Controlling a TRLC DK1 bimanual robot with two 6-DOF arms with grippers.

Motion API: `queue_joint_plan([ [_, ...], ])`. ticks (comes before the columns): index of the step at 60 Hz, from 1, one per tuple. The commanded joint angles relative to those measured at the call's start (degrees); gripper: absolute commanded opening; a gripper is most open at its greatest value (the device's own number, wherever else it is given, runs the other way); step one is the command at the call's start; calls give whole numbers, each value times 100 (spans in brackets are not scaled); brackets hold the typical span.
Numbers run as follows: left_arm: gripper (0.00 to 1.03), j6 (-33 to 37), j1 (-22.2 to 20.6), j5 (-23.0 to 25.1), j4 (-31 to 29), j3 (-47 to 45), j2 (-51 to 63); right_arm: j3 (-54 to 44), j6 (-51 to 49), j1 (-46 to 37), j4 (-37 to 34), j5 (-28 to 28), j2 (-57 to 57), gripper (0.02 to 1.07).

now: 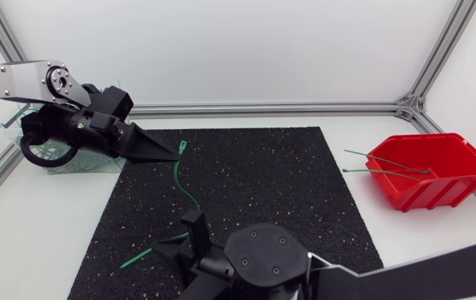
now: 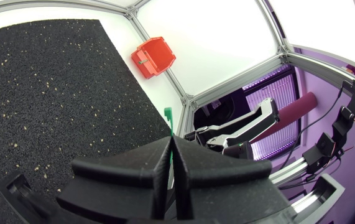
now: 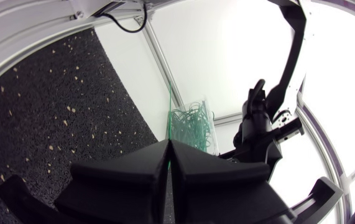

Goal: Take a green cable tie from the red box, thread the tail through the head to close it, then place it in the transparent bin on the left.

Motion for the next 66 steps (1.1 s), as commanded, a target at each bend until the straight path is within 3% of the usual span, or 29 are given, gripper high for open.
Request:
queue_joint_plan([
  [1, 3, 157, -63, 64, -130, -169, -161, -222, 835, 110, 42, 113, -254, 8],
  [18, 3, 149, -81, 64, -130, -380, -416, -389, 2286, 233, -530, 315, -1264, 8],
  [23, 3, 140, -107, 64, -130, -415, -478, -468, 2743, 233, -864, -45, -1616, 8],
  [35, 3, 122, -134, 64, -130, -556, -654, -442, 3270, 250, -1136, -89, -2090, 8],
  [43, 3, 166, -142, 73, -94, -758, -777, -99, 3982, 215, -2270, -388, -2486, 8],
  [53, 3, 254, -169, 293, -7, -1031, -1075, 182, 4509, 75, -2929, -705, -2688, 8],
  [57, 3, 263, -178, 398, 81, -1145, -1278, 393, 4755, 66, -3518, -845, -2846, 8],
  [61, 3, 263, -178, 504, 160, -1242, -1401, 727, 5080, -13, -4186, -678, -2925, 8],
  [66, 3, 272, -178, 627, 283, -1347, -1515, 797, 5335, -13, -4283, 95, -3084, 8],
])
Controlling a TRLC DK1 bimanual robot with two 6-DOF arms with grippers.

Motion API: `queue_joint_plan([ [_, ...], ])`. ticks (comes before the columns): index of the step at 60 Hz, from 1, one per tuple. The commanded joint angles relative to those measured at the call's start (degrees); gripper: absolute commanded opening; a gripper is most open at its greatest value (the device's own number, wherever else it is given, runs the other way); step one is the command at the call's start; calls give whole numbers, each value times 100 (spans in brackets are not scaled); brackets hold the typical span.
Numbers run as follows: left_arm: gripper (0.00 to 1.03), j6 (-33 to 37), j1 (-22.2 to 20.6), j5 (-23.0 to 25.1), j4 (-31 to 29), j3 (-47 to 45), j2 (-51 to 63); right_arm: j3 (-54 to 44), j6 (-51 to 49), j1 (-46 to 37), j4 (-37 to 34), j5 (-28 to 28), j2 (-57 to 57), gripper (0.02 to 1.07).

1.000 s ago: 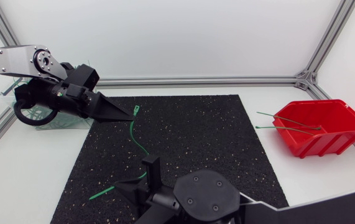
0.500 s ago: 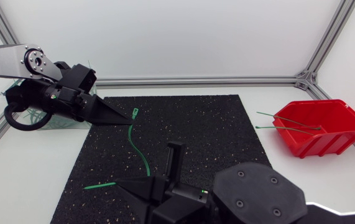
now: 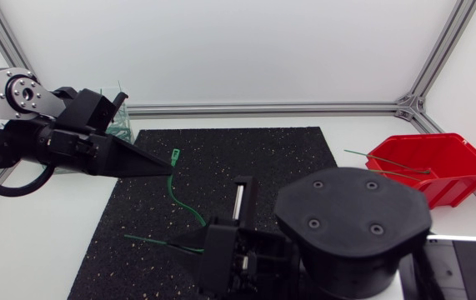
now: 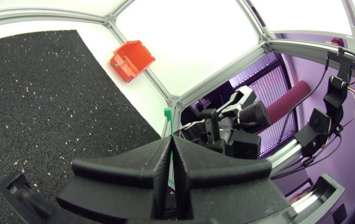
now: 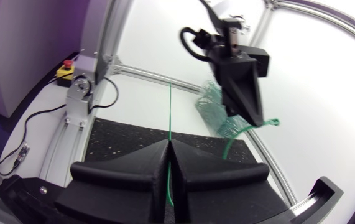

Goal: Take a green cable tie from the red box, thread the tail through the head to close it, then place it in the transparent bin on the left.

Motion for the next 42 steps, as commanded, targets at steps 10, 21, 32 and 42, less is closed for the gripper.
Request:
queue_joint_plan([
  [10, 3, 151, -55, 379, 164, -294, -314, 510, 675, -26, -818, 377, -532, 8],
  [21, 3, 160, -64, 502, 340, -426, -498, 1002, 1694, -17, -1793, 474, -972, 8],
  [32, 3, 160, -90, 537, 647, -461, -428, 1389, 1967, 27, -2285, 280, -1104, 8],
  [42, 3, 160, -90, 546, 893, -426, -261, 1503, 2099, 35, -2364, 131, -1095, 8],
])
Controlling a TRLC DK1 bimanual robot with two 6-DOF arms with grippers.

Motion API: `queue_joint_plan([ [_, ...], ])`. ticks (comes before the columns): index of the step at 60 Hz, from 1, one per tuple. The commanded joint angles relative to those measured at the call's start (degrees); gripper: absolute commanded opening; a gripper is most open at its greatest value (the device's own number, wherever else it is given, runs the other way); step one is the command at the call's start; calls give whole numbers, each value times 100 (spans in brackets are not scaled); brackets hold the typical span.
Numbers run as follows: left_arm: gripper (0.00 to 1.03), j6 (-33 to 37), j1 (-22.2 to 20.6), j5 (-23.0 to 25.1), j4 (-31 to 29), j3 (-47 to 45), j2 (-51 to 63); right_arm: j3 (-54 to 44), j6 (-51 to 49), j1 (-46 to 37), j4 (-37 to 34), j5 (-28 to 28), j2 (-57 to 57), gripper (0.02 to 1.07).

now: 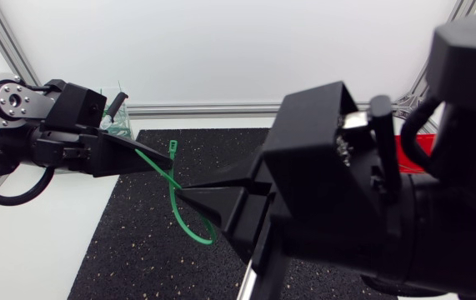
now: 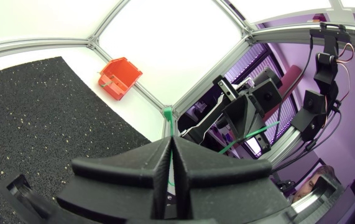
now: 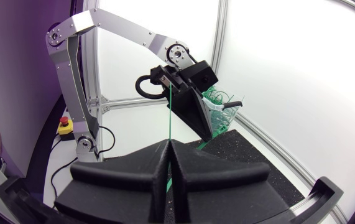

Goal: Take a green cable tie from the red box, thread the tail through the head to close it, then place it in the transparent bin on the left.

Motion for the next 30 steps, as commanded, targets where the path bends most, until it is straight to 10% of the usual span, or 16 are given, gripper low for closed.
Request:
queue_joint_plan([
  [1, 3, 132, -25, 106, 96, -129, 133, 157, 247, 35, -126, -68, -17, 8],
  [30, 3, 141, 116, 71, 764, 30, 440, 465, 783, -26, -381, -753, 176, 8],
])
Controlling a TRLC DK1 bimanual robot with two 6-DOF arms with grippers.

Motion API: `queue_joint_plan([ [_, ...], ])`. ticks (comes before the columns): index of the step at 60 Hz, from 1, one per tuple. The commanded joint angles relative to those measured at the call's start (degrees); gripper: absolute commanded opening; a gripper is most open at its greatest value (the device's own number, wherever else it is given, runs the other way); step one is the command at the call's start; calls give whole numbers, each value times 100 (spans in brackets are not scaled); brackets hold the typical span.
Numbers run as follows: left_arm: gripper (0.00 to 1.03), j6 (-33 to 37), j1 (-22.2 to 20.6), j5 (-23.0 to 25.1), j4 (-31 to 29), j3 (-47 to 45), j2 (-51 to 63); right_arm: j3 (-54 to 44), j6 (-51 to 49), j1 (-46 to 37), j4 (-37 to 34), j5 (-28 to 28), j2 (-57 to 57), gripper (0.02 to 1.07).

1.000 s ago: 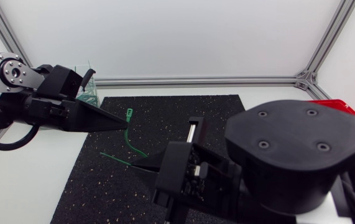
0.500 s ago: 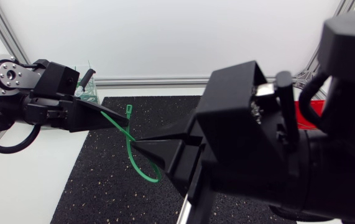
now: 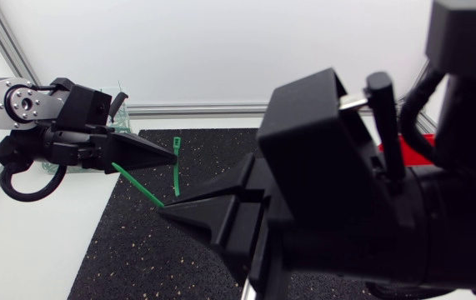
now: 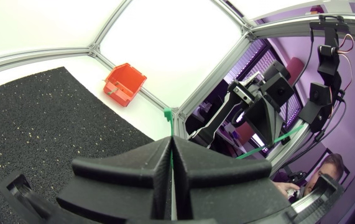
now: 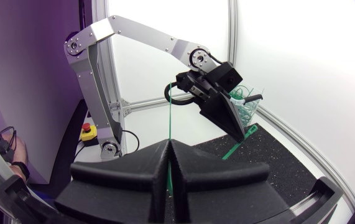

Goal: Take a green cable tie from the red box, thread the tail through the head to close it, then place it in the transparent bin on the left.

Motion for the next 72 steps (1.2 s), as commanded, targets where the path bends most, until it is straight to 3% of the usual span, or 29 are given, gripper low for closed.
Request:
queue_joint_plan([
  [1, 3, 141, 87, 73, 58, 47, 185, 176, 204, -24, -73, -30, 75, 8],
  [22, 4, 141, 87, 21, 418, 179, 325, 115, 275, -182, -135, -355, 137, 8],
  [39, 4, 141, -44, -243, 1007, 47, 272, -8, 275, -226, -38, -487, 146, 8],
  [72, 4, 141, -62, -252, 2009, -383, 246, 141, 617, -789, 305, -874, 427, 8],
])
